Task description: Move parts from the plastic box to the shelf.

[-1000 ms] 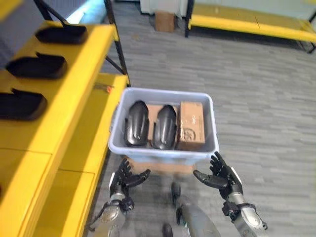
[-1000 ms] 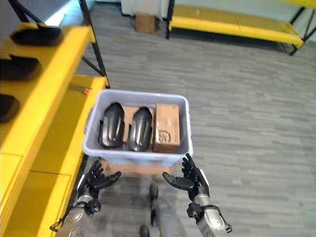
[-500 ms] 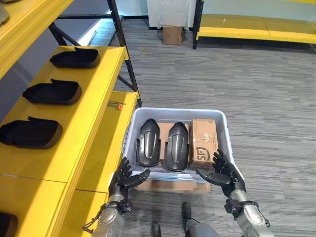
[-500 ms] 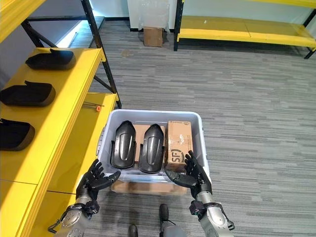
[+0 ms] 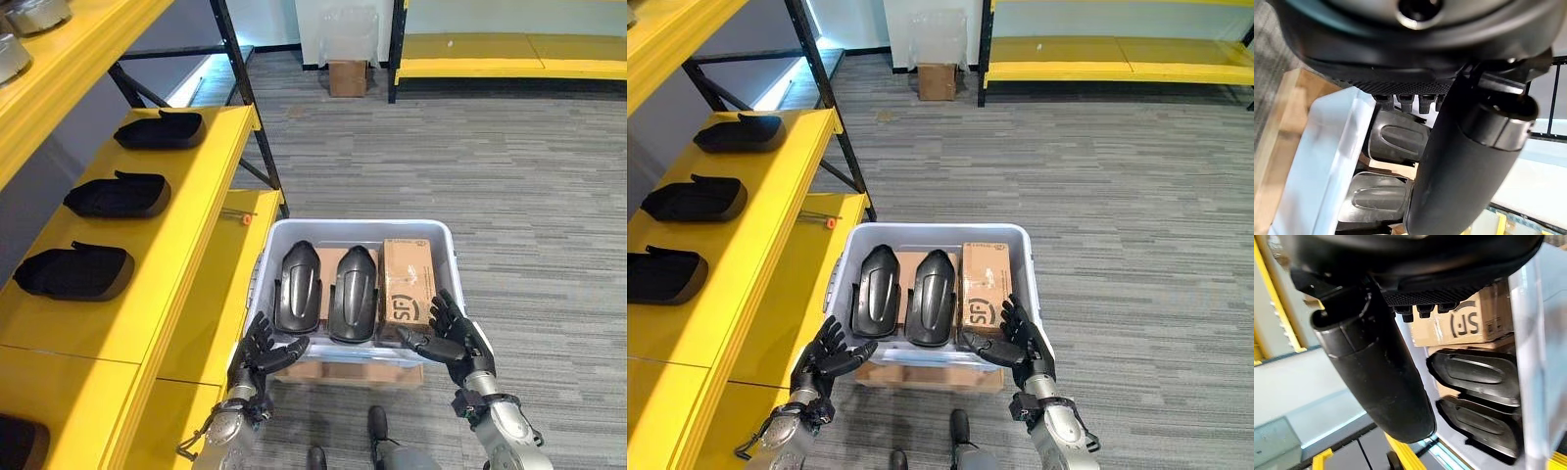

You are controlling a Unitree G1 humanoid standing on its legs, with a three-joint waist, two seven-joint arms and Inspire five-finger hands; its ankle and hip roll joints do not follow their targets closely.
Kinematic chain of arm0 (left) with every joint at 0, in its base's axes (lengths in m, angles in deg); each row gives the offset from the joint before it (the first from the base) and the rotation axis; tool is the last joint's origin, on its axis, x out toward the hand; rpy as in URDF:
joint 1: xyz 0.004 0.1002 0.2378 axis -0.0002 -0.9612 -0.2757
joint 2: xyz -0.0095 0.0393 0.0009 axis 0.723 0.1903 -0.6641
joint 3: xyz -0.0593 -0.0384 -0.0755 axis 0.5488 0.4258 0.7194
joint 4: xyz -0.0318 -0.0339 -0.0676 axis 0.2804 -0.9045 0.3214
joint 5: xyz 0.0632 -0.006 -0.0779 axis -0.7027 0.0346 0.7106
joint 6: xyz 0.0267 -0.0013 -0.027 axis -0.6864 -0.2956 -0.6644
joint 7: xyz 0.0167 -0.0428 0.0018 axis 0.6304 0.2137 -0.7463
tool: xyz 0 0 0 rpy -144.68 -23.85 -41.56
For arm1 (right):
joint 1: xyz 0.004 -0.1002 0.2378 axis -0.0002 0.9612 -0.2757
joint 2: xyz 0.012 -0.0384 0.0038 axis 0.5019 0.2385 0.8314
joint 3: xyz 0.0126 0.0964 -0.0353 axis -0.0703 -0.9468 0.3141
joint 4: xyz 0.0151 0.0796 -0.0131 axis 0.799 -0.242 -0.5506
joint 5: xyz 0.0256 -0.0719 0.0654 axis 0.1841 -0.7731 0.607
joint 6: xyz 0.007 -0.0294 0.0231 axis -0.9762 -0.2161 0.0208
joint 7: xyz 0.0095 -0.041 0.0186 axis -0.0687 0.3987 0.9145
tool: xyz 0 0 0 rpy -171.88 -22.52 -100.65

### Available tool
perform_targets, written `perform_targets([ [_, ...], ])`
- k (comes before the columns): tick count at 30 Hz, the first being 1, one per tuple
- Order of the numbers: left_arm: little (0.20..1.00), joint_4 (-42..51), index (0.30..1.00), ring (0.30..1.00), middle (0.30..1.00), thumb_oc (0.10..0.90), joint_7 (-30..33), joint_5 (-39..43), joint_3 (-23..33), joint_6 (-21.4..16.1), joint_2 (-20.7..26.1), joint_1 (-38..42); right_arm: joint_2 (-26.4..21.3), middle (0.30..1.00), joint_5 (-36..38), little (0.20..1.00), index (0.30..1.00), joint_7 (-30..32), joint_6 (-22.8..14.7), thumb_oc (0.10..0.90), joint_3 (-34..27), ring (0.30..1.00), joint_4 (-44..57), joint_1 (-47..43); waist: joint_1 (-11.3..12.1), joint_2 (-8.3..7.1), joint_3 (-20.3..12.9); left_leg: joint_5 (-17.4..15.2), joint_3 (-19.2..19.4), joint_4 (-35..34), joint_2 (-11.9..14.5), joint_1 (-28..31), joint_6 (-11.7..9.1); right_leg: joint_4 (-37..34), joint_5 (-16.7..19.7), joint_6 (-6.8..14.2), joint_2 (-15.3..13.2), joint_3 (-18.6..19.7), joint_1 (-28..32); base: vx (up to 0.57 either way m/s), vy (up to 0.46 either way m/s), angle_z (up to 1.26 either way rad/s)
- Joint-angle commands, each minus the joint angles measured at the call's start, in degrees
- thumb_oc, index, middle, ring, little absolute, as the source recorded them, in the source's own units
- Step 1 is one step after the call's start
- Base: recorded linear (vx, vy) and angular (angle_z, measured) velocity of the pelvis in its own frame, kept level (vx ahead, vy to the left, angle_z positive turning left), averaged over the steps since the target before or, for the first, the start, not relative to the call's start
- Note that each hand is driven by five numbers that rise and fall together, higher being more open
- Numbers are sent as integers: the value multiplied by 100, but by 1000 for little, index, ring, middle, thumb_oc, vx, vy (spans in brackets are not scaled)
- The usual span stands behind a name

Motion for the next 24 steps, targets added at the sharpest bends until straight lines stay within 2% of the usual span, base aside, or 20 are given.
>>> perform_targets([
  [1, 1000, 359, 1000, 1000, 1000, 900, -125, 6, 277, -442, 176, 220, -181, 1000, 58, 1000, 1000, -69, -622, 900, -239, 1000, 568, -144, -53, -123, -16, 571, -347, -30, 257, -35, 143, 124, -779, 428, -68, 260, 806, 42, 46, -27],
  [3, 1000, 341, 1000, 1000, 1000, 900, -135, 3, 300, -433, 173, 163, -140, 1000, 54, 1000, 1000, -32, -639, 900, -262, 1000, 563, -105, -53, -157, -35, 623, -415, -616, 666, 6, 171, 145, -816, 508, -131, 388, 851, 91, 113, -40],
  [4, 1000, 358, 1000, 1000, 1000, 900, -115, -11, 304, -446, 180, 168, -120, 1000, 54, 1000, 1000, 3, -667, 900, -266, 1000, 547, -104, -62, -132, -68, 741, -516, -1243, 972, -13, 158, 162, -841, 573, -141, 464, 829, 125, 132, -27],
  [5, 1000, 362, 1000, 1000, 1000, 900, -123, -11, 302, -447, 180, 148, -128, 1000, 53, 1000, 1000, 6, -668, 900, -273, 1000, 550, -90, -44, -110, -57, 811, -476, -1693, 1121, 223, 136, 171, -891, 581, -124, 530, 855, 128, 159, -16],
  [7, 1000, 329, 1000, 1000, 1000, 900, -132, 24, 298, -452, 162, 159, -174, 1000, 9, 1000, 1000, 32, -684, 900, -306, 1000, 564, -78, -70, 65, -115, 1161, -371, -2626, 1491, 327, -59, 184, -1008, 618, -42, 625, 864, 114, 153, -35],
  [8, 1000, 331, 1000, 1000, 1000, 900, -141, 49, 293, -452, 146, 128, -210, 1000, -6, 1000, 1000, 29, -680, 900, -322, 1000, 571, -61, -83, 117, -124, 1233, -216, -2803, 1596, 465, -132, 173, -1036, 622, -40, 676, 868, 137, 245, -33],
  [9, 1000, 344, 1000, 1000, 1000, 900, -185, 45, 251, -447, 147, 71, -185, 1000, -17, 1000, 1000, 21, -679, 900, -321, 1000, 583, -26, -125, 232, -217, 1141, -112, -3088, 1656, 719, -191, 135, -1066, 652, -42, 734, 897, 124, 263, -49],
  [10, 1000, 337, 1000, 1000, 1000, 900, -222, 24, 222, -435, 144, 61, -155, 1000, -29, 1000, 1000, 24, -680, 900, -346, 1000, 584, -2, -155, 265, -250, 1123, 81, -3132, 1673, 790, -240, 82, -1022, 675, -89, 720, 925, 135, 275, -67],
  [12, 1000, 344, 1000, 1000, 1000, 900, -247, -14, 202, -425, 162, 67, -144, 1000, -53, 1000, 1000, 46, -675, 900, -363, 1000, 562, 3, -147, 284, -255, 1106, 132, -3143, 1634, 854, -254, 19, -993, 707, -144, 705, 969, 61, 150, -50],
  [15, 1000, 439, 1000, 1000, 1000, 900, -301, -52, 171, -438, 245, 42, -81, 1000, -43, 1000, 1000, 16, -642, 900, -345, 1000, 610, -4, -163, 268, -298, 933, 303, -3140, 1466, 965, -191, -98, -899, 845, -374, 732, 1073, 75, 198, -15],
  [18, 1000, 456, 1000, 1000, 1000, 900, -242, -54, 182, -444, 336, 98, -28, 1000, -86, 1000, 1000, -5, -573, 900, -202, 1000, 605, -90, -133, 151, -351, 701, 487, -3140, 1292, 1046, -51, -119, -821, 986, -595, 829, 1012, 52, 218, -15],
  [24, 1000, 484, 1000, 1000, 1000, 900, -214, -76, 141, -434, 437, 196, -27, 1000, -331, 1000, 1000, -18, -495, 900, -117, 1000, 687, -161, -113, -57, -506, 470, 684, -3123, 1059, 1041, 143, -160, -664, 1213, -881, 911, 877, 47, 137, -8],
])
